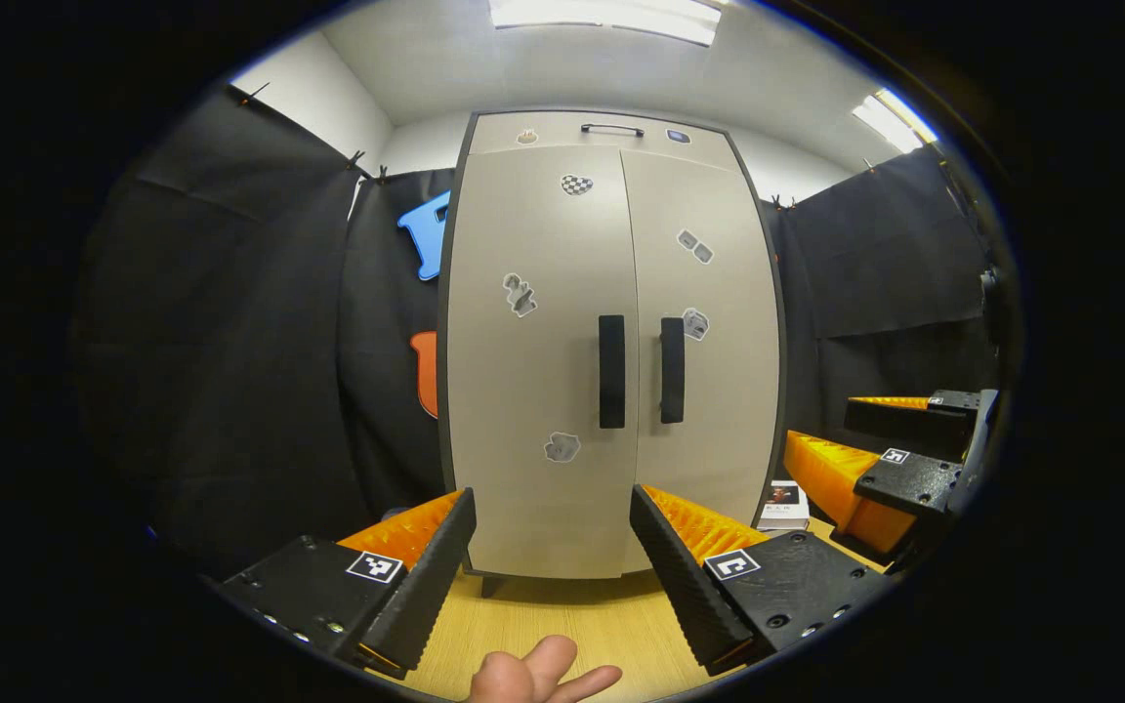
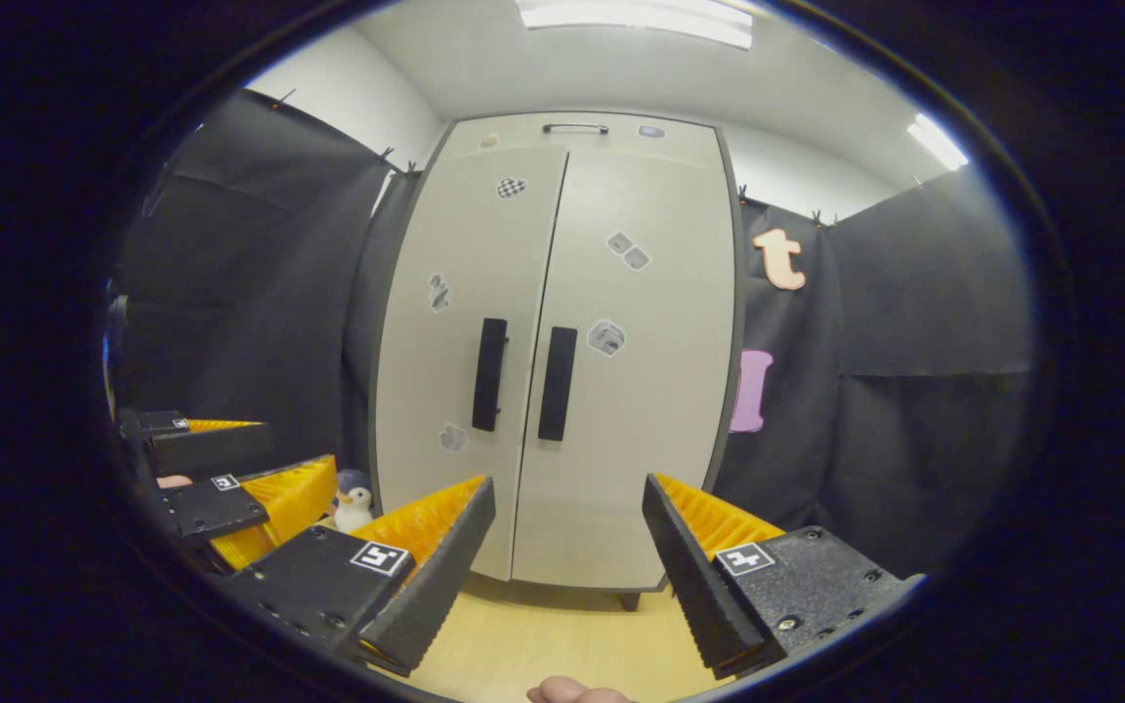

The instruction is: Grab one shoe with the right hand and put it into the shoe cabinet, grab the other shoe with the left hand and put it into the shoe cabinet; then close the right door with the right hand and the left door with the left hand.

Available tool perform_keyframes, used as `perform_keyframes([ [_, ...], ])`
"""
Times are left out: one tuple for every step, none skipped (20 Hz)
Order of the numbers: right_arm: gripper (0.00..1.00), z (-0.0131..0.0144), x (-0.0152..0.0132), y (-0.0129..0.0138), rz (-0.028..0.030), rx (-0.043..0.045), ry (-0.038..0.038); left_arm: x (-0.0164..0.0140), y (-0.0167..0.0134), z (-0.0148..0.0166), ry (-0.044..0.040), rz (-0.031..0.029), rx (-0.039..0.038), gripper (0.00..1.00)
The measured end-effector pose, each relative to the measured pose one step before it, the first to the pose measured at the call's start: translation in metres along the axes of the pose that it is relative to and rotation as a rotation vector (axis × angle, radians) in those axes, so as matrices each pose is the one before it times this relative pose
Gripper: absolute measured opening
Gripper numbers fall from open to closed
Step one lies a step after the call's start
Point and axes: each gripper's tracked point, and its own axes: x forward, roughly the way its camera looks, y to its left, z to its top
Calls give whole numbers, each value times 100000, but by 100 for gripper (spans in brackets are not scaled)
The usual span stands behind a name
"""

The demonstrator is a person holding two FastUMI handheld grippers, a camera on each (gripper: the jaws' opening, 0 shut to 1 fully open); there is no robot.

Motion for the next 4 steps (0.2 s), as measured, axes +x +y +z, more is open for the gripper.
perform_keyframes([
  [99,-15,-31,-4,115,313,138,67,41,-27,87,332,-543,96],
  [99,-46,51,57,116,549,300,100,45,54,138,570,-602,96],
  [99,-137,-20,234,465,502,757,-7,-311,48,72,-641,-1100,96],
  [99,-98,-42,236,557,169,351,82,-283,-1,279,-78,-898,96],
])
